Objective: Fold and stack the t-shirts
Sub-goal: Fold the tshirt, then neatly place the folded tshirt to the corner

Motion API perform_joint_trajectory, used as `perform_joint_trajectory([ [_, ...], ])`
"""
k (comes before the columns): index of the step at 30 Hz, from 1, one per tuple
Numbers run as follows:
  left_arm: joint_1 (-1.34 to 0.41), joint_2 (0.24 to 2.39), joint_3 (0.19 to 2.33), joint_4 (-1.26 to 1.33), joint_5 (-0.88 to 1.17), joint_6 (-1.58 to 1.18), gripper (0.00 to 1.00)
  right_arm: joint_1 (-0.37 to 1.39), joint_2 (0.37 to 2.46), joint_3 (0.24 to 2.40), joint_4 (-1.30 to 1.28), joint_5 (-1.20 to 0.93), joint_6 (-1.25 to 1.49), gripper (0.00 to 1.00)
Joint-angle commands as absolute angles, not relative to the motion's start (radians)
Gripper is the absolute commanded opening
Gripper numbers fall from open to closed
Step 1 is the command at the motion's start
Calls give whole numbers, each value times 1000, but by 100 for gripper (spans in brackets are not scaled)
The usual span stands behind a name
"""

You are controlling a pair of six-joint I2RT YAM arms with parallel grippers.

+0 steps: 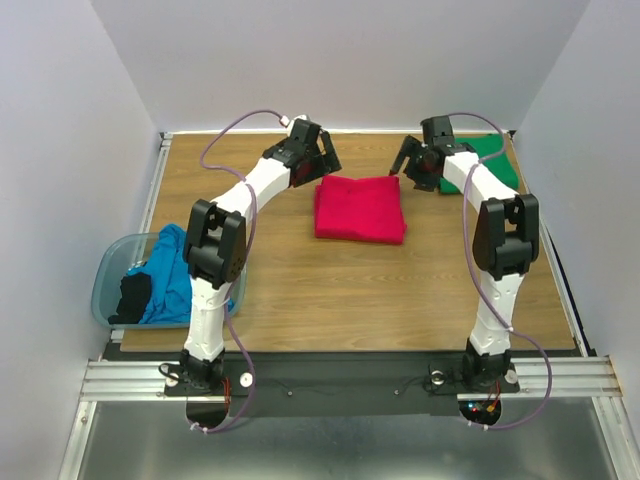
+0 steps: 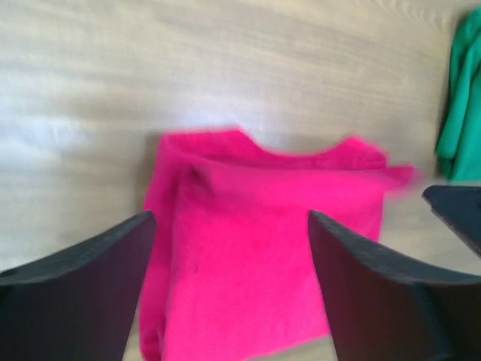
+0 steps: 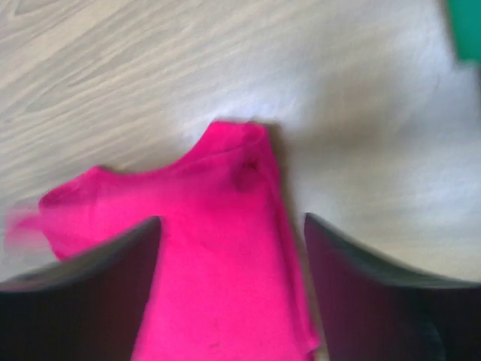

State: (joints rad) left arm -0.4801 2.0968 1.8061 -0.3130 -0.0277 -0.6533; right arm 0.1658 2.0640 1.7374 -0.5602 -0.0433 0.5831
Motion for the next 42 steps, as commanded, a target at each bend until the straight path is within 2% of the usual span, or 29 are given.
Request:
perform_joint_trajectory([
  [1, -457, 2099, 1928, -396, -72, -608, 98, 143, 2050, 1801, -522, -113, 522, 100],
  [6, -459, 1962, 1772, -333, -52, -618, 98, 144, 1950, 1640, -509, -140, 466, 100],
  [13, -485, 1634, 1243, -215, -32, -695, 98, 175, 1821, 1342, -419, -186, 505, 100],
  [17, -514, 1437, 1010, -178, -72, -716, 98, 199, 1841, 1325, -394, -170, 515, 100],
  [21, -520, 1254, 870, -238, -107, -741, 98, 210, 1894, 1365, -384, -126, 508, 93],
  [24, -525, 1097, 754, -282, -112, -761, 98, 213, 1945, 1404, -383, -101, 494, 81],
  [28, -525, 904, 689, -388, -161, -785, 98, 238, 2006, 1434, -382, -83, 497, 78],
  [33, -525, 804, 666, -478, -196, -828, 98, 271, 2058, 1443, -380, -66, 509, 66],
  [36, -525, 767, 644, -477, -184, -850, 98, 287, 2089, 1443, -379, -70, 515, 54],
  [39, -525, 755, 632, -480, -176, -861, 98, 290, 2105, 1448, -379, -89, 512, 31],
  [41, -525, 753, 635, -492, -189, -865, 98, 290, 2102, 1450, -379, -89, 509, 26],
  [42, -525, 753, 635, -498, -196, -867, 98, 290, 2094, 1451, -379, -86, 503, 17],
])
